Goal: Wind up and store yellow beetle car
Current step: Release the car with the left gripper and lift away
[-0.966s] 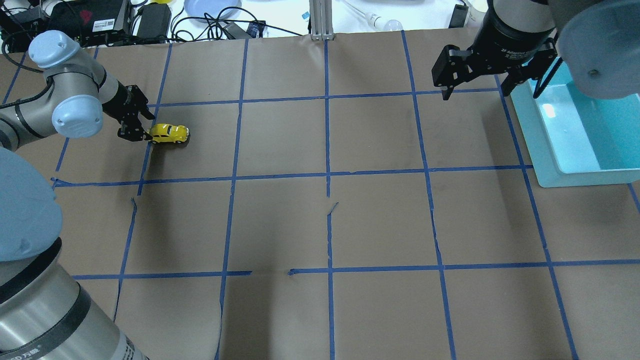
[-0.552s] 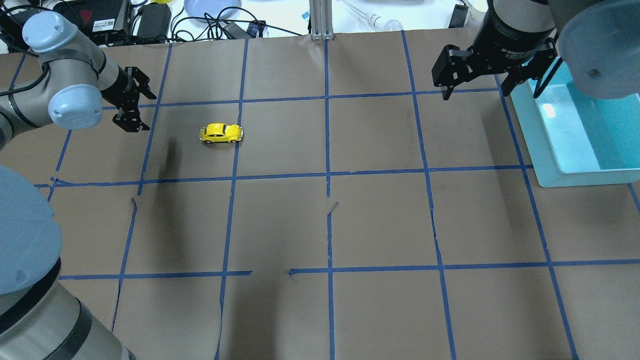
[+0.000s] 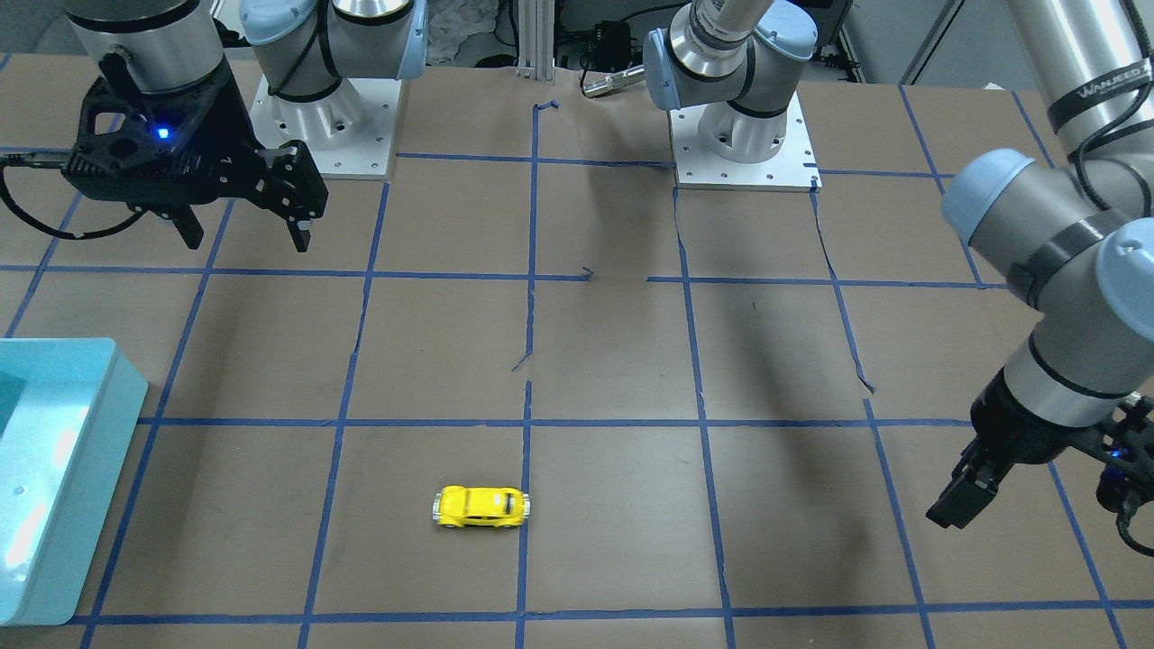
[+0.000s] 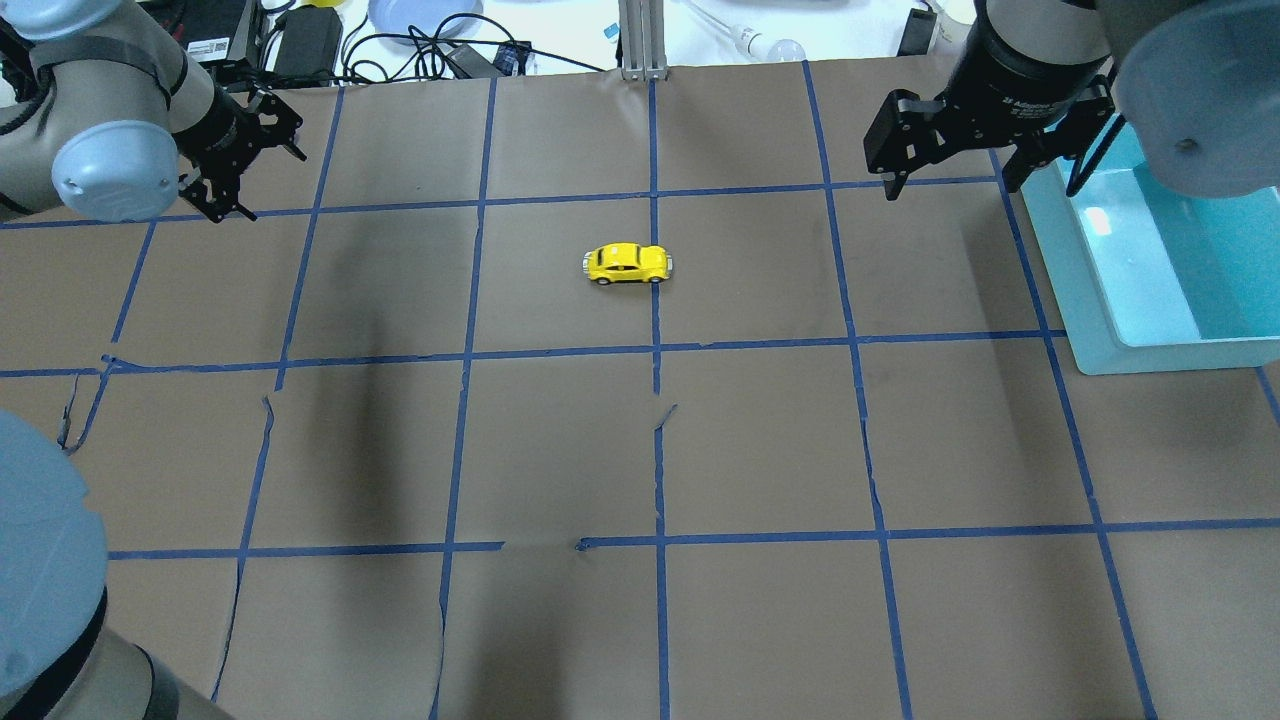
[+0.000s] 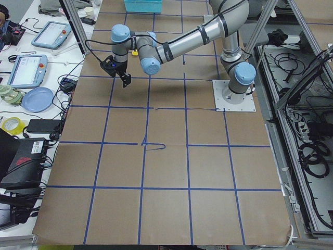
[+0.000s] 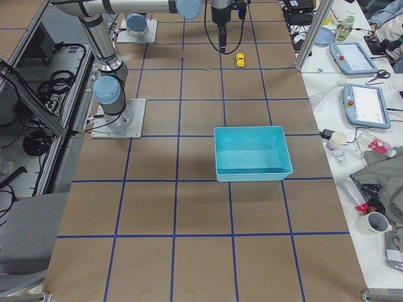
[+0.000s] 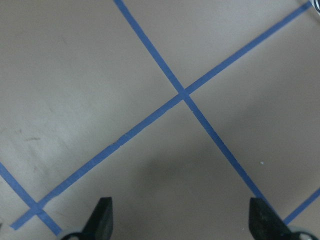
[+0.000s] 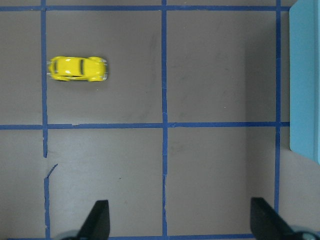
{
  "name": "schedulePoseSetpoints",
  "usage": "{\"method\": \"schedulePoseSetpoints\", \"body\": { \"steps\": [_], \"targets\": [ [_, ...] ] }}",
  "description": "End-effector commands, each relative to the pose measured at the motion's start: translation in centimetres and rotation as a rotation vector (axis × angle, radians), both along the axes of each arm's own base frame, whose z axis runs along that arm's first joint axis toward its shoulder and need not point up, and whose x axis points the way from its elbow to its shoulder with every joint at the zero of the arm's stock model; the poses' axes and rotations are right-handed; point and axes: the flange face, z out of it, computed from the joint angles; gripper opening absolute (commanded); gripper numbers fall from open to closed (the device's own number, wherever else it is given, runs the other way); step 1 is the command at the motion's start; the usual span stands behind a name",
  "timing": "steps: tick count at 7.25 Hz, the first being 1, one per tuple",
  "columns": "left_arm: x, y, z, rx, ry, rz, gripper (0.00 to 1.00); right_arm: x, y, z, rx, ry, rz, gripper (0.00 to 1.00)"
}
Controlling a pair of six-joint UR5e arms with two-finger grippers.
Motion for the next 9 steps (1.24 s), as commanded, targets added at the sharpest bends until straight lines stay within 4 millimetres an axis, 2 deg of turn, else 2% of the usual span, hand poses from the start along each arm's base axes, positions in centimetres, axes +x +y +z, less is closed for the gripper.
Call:
{"method": "schedulePoseSetpoints", "body": {
  "steps": [1,2,4,5,6,7,8,9],
  "targets": [
    [-4.6,2.4,7.7,0.079,-0.022,-0.179,1.0,0.0,0.0,0.0,0.0,-0.001,0.0,1.0],
    [-6.3,4.2,9.2,0.133,-0.015,-0.253,1.0,0.0,0.0,-0.1,0.001,0.0,0.0,1.0],
    [-7.5,8.5,12.1,0.22,0.01,-0.276,1.0,0.0,0.0,-0.1,0.001,-0.001,-0.001,1.0],
    [-7.6,9.5,11.0,0.264,0.033,-0.272,1.0,0.0,0.0,0.0,0.0,0.0,-0.002,1.0],
    [-7.6,10.1,11.1,0.261,0.022,-0.292,1.0,0.0,0.0,-0.1,0.001,0.0,-0.002,1.0],
    [-7.5,10.4,10.8,0.28,-0.019,-0.44,1.0,0.0,0.0,-0.1,0.001,-0.001,-0.001,1.0],
    [-7.5,10.9,12.3,0.262,-0.054,-0.635,1.0,0.0,0.0,-0.1,0.001,0.0,-0.002,1.0],
    [-7.8,12.0,13.7,0.24,-0.067,-0.675,1.0,0.0,-0.1,0.1,-0.006,-0.003,-0.003,1.0]
  ]
}}
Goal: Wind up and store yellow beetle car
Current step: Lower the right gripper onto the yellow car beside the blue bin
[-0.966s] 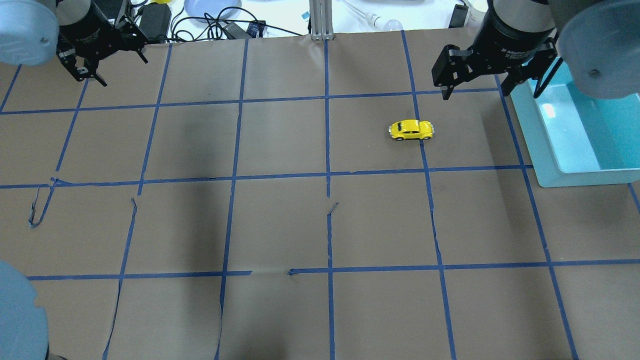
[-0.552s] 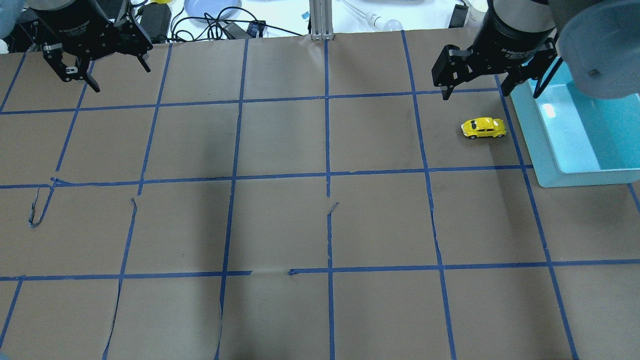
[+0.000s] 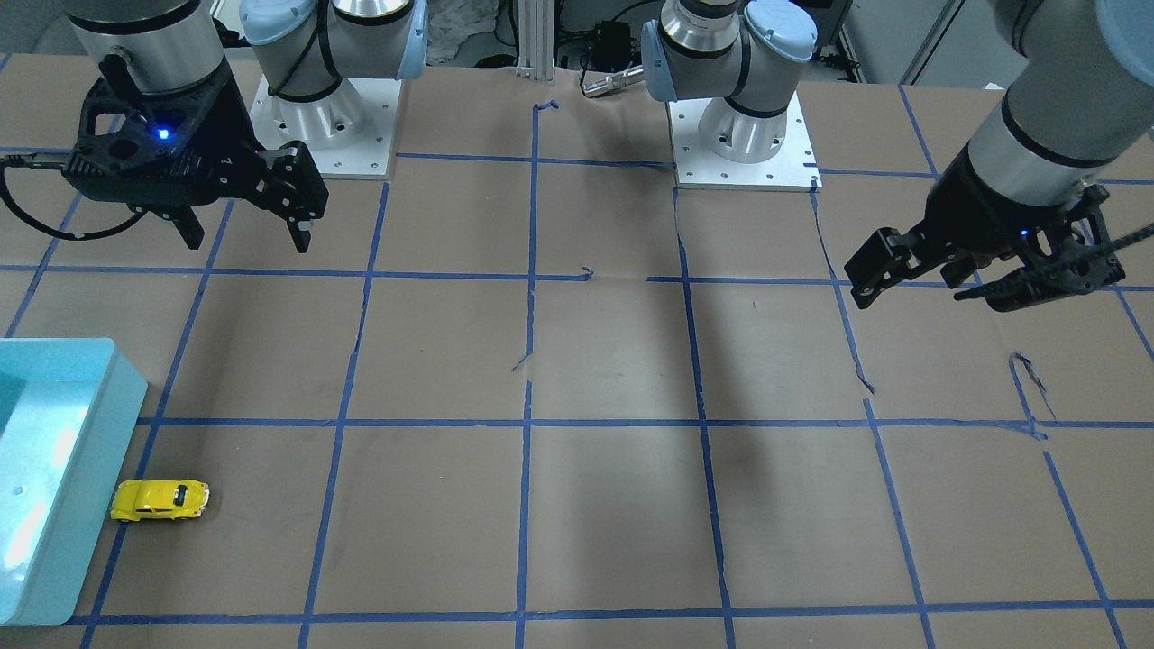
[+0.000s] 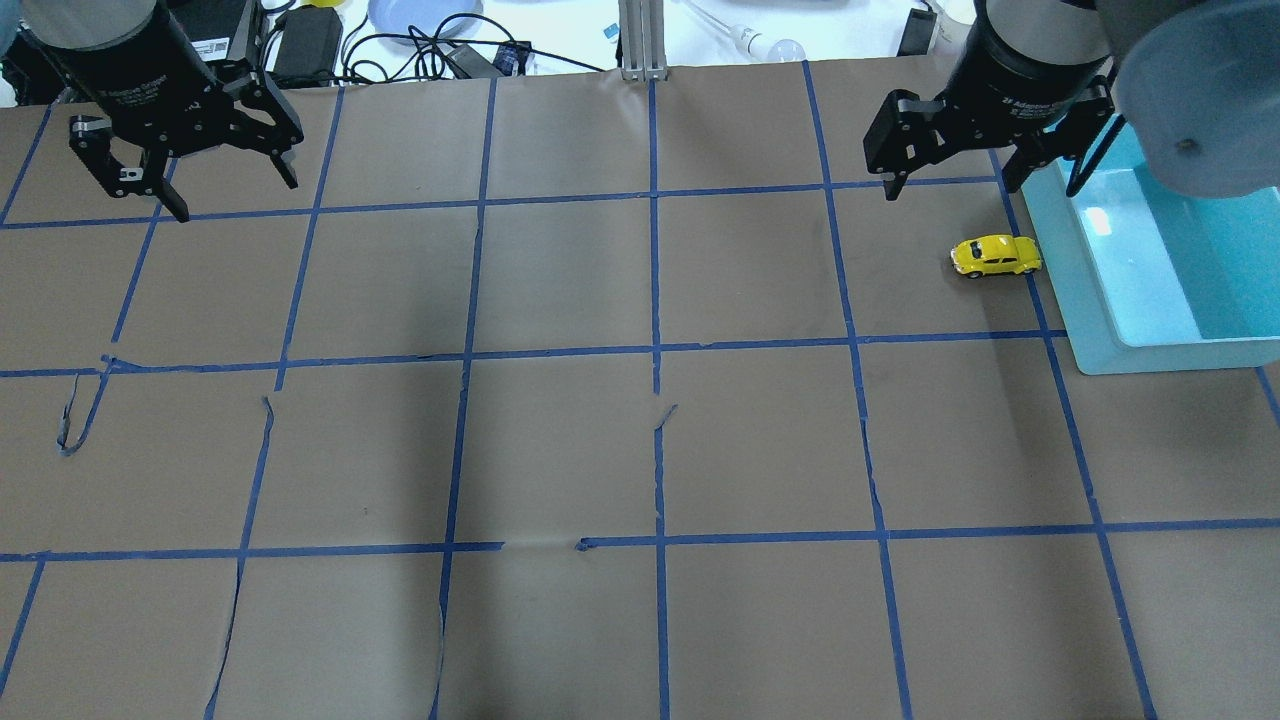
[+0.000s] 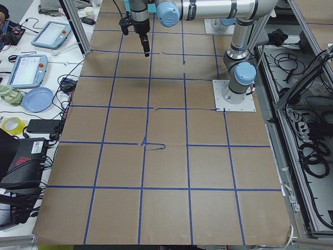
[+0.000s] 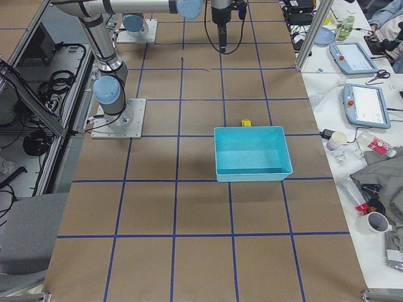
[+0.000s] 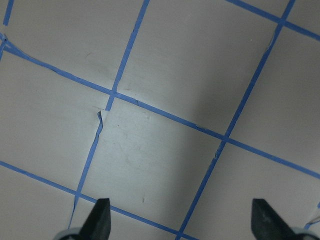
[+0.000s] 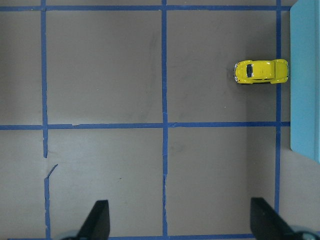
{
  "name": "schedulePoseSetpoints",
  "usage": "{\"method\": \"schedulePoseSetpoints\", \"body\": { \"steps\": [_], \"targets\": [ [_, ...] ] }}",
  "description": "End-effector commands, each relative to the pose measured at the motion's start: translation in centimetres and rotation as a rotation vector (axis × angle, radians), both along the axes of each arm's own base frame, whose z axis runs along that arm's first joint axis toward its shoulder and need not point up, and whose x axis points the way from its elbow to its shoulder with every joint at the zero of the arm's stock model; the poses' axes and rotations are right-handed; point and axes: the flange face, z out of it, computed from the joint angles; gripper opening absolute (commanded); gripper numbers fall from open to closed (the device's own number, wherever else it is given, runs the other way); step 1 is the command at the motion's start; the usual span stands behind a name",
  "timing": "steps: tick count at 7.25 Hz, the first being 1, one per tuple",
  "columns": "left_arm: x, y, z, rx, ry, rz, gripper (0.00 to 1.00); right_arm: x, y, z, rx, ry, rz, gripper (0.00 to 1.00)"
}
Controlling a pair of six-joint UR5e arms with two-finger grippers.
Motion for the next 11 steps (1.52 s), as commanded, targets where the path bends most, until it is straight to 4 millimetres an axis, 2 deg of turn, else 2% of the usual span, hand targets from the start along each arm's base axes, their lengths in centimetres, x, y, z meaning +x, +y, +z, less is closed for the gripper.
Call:
{"method": "schedulePoseSetpoints", "body": {
  "steps": [1,2,3,4,5,6,7,9,11],
  "targets": [
    [-0.8,1.8,2.1,-0.031,-0.005,-0.112,1.0,-0.1,-0.4,-0.2,0.002,-0.003,-0.001,1.0],
    [-2.8,2.1,2.5,-0.045,0.003,-0.147,1.0,0.3,-1.0,-0.2,-0.001,-0.014,0.004,1.0],
    [-5.5,2.2,2.7,-0.066,0.027,-0.201,1.0,-0.1,-1.9,-0.2,-0.009,-0.046,-0.011,1.0],
    [-6.7,2.3,2.3,-0.062,0.02,-0.223,1.0,-0.7,-3.6,-1.7,0.021,-0.071,-0.035,1.0],
    [-6.9,2.0,2.8,-0.103,0.036,-0.227,1.0,-1.3,-5.6,-4.8,0.077,-0.13,-0.132,1.0],
    [-6.8,2.0,3.5,-0.145,0.02,-0.235,1.0,-1.9,-5.9,-6.0,0.102,-0.124,-0.172,1.0],
    [-7.6,2.0,3.6,-0.155,0.032,-0.236,1.0,-3.0,-7.0,-7.9,0.132,-0.133,-0.233,1.0],
    [-7.6,2.8,1.6,-0.111,0.04,-0.249,1.0,-7.3,-8.1,-11.0,0.164,-0.129,-0.427,1.0],
    [-7.6,3.0,1.3,-0.11,0.039,-0.25,1.0,-11.1,-7.3,-14.4,0.196,-0.134,-0.582,1.0]
  ]
}}
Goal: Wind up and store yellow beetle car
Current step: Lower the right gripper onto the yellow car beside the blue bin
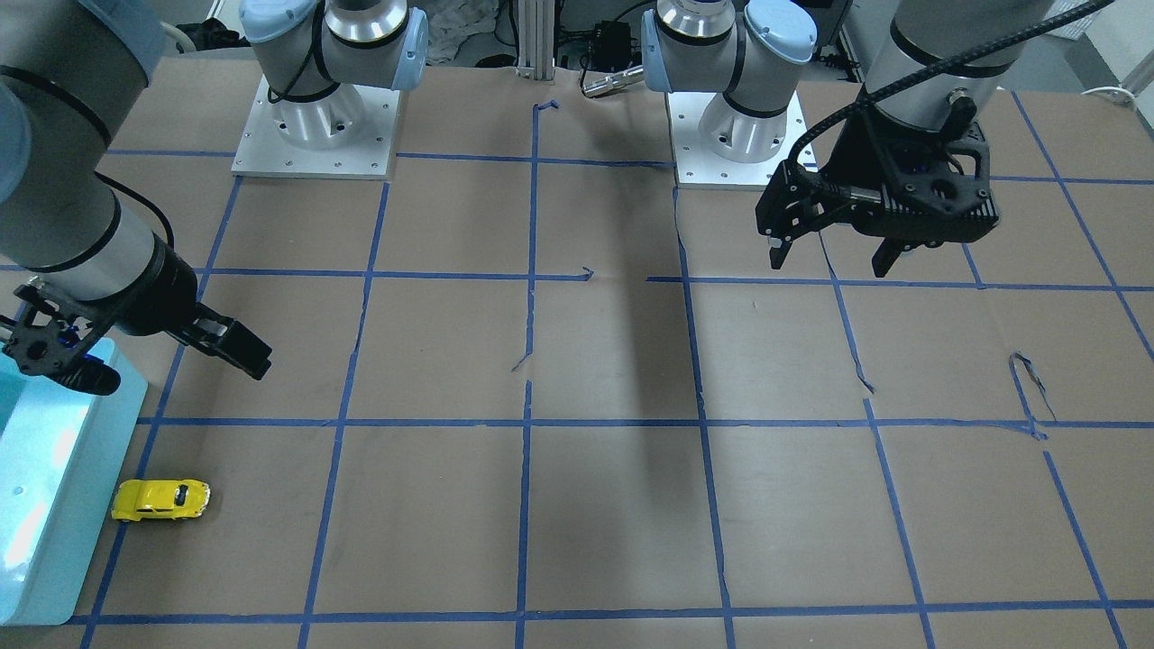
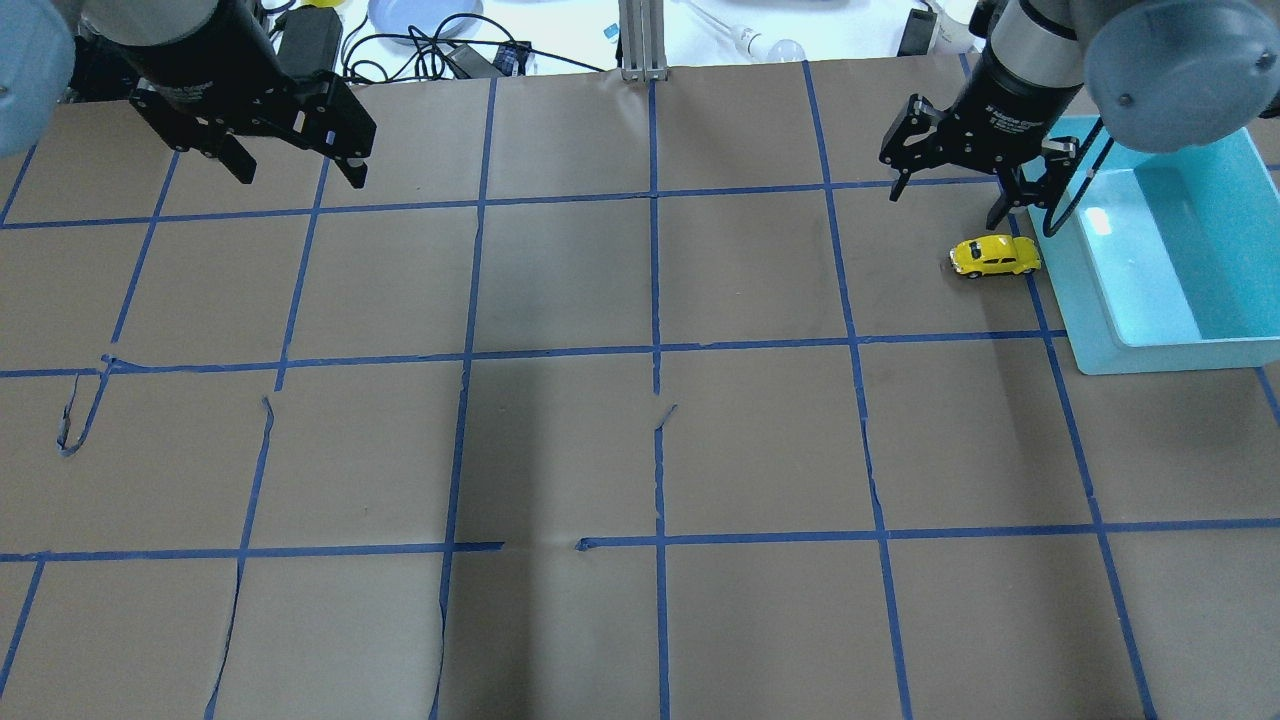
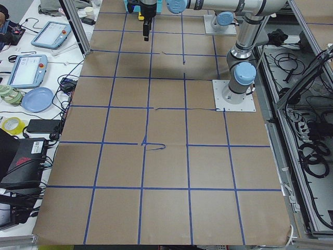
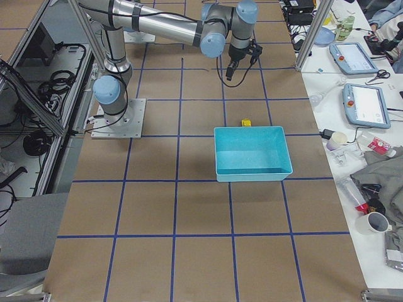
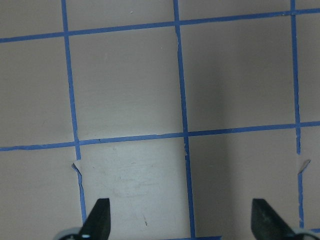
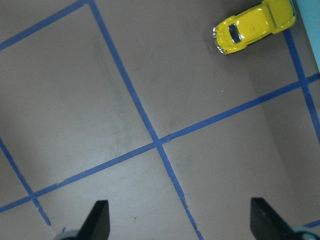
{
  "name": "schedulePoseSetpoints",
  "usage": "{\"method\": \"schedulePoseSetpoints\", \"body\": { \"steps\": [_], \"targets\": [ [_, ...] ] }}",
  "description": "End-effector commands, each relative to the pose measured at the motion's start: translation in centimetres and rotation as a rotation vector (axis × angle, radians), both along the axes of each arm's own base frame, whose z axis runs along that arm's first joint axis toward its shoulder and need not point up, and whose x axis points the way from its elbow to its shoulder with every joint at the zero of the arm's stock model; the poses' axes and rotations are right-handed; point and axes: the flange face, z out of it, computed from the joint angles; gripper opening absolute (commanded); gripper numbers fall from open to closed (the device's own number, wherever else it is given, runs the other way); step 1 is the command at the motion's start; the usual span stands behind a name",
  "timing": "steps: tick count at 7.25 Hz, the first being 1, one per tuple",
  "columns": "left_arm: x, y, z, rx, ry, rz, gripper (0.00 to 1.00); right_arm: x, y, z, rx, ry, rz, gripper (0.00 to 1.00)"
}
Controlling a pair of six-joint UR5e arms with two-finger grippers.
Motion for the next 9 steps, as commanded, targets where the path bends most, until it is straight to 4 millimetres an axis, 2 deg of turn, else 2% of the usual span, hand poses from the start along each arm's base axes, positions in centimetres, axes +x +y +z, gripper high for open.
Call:
{"method": "schedulePoseSetpoints", "body": {
  "steps": [1,3,5,6,7,8,9],
  "targets": [
    [0.0,0.2,-0.1,0.001,0.0,-0.002,1.0,-2.9,1.0,-4.1,0.032,0.007,-0.174,1.0],
    [0.0,0.2,-0.3,0.004,0.0,-0.002,1.0,-3.0,1.2,-5.6,-0.013,0.036,-0.463,1.0],
    [0.0,0.3,-0.5,0.01,0.0,-0.004,1.0,-3.4,0.8,-6.8,0.004,0.065,-0.489,1.0],
    [0.0,0.4,-0.6,0.01,0.0,-0.004,1.0,-3.5,0.7,-6.8,0.003,0.064,-0.509,1.0],
    [0.0,0.3,-0.7,0.013,-0.001,-0.004,1.0,-4.2,0.0,-6.9,-0.033,0.065,-0.595,1.0],
    [0.0,0.4,-0.6,0.012,-0.002,-0.013,1.0,-4.7,-2.0,-8.8,-0.114,0.052,-0.688,1.0],
    [0.0,0.4,-0.6,0.012,-0.003,-0.028,1.0,-5.1,-2.5,-11.4,-0.082,0.072,-0.713,1.0]
  ]
}}
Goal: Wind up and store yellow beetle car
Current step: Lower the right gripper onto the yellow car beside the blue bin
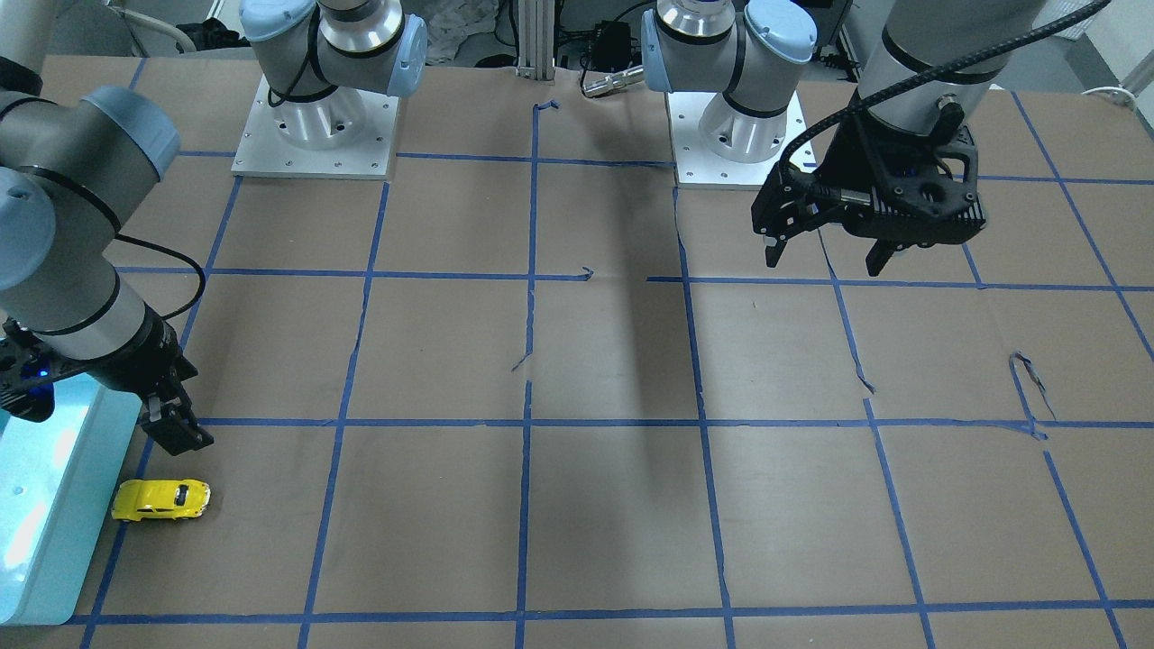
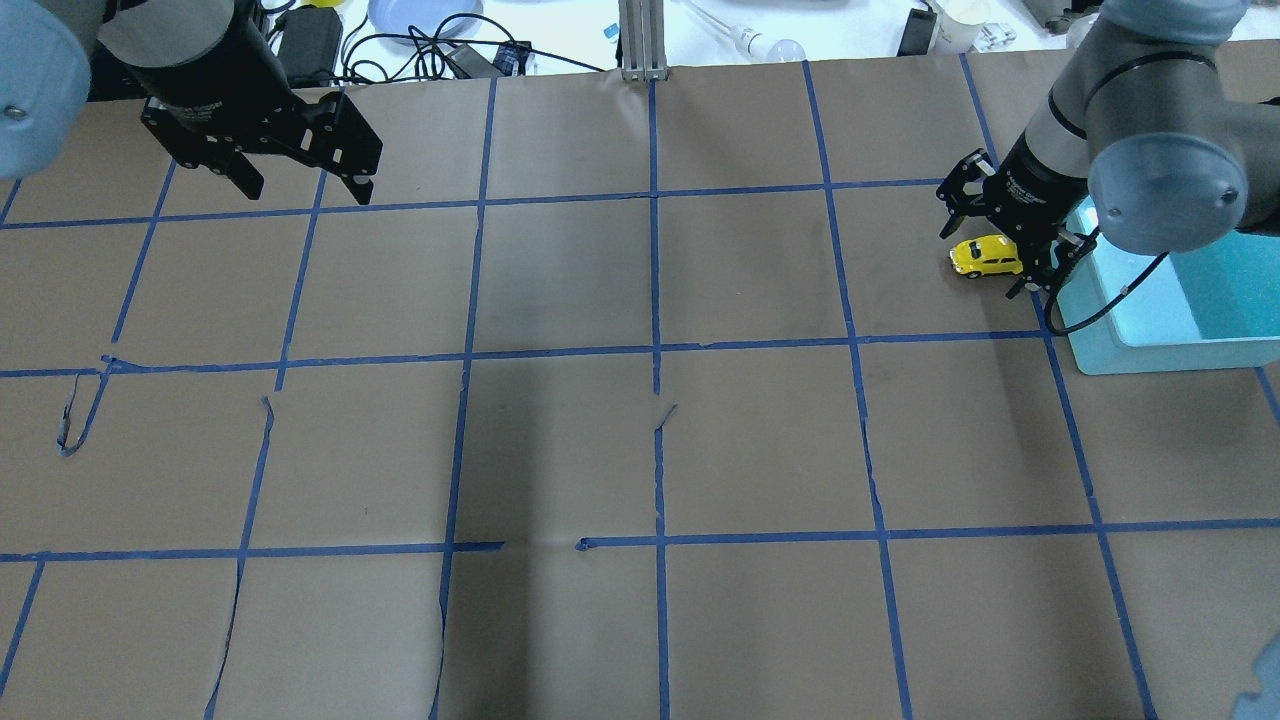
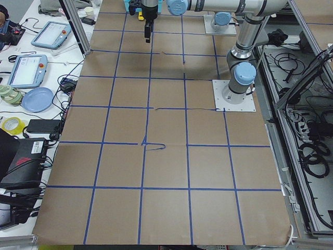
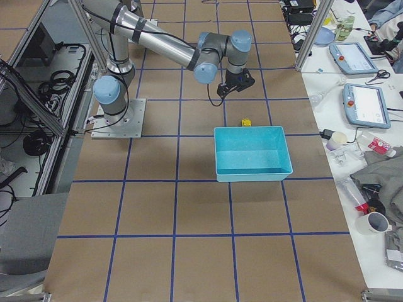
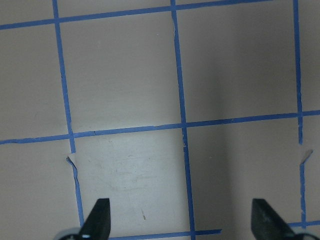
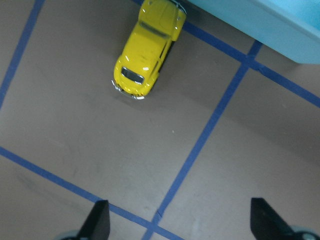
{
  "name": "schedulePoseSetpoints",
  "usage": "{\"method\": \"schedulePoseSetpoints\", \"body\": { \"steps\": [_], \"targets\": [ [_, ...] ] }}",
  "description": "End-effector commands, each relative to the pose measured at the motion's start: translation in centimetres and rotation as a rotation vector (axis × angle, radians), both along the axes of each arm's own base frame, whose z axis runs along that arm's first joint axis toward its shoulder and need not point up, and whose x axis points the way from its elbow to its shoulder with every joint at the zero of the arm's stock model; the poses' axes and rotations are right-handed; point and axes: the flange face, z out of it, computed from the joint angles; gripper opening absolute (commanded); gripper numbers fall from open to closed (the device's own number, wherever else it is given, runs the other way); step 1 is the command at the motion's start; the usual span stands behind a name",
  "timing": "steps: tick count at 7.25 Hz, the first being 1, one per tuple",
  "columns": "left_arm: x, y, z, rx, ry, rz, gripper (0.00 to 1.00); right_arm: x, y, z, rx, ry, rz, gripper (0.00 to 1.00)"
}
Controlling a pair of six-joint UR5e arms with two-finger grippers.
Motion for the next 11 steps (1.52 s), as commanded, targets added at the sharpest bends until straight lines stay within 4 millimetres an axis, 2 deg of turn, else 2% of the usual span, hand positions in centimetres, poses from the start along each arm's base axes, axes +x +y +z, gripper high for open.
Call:
{"method": "schedulePoseSetpoints", "body": {
  "steps": [1,3,5,7,9,11],
  "targets": [
    [0.0,0.0,0.0,0.0,-0.001,-0.014,1.0,-1.3,-1.2,-2.9,0.002,0.076,-0.121,1.0],
    [0.0,0.0,0.0,0.0,-0.003,-0.016,1.0,-1.9,-2.2,-4.4,-0.013,0.105,-0.175,1.0],
    [0.0,0.0,0.0,0.0,-0.003,-0.016,1.0,-2.1,-2.3,-6.2,0.014,0.091,-0.233,1.0],
    [0.0,0.0,0.0,0.001,-0.004,-0.016,1.0,-3.5,-2.8,-6.5,0.005,0.106,-0.26,1.0],
    [0.0,0.0,0.0,0.001,-0.004,-0.016,1.0,-4.9,-4.3,-8.3,-0.022,0.122,-0.274,1.0],
    [0.1,0.0,0.0,0.001,-0.004,-0.014,1.0,-5.5,-4.4,-8.4,-0.022,0.123,-0.291,1.0]
  ]
}}
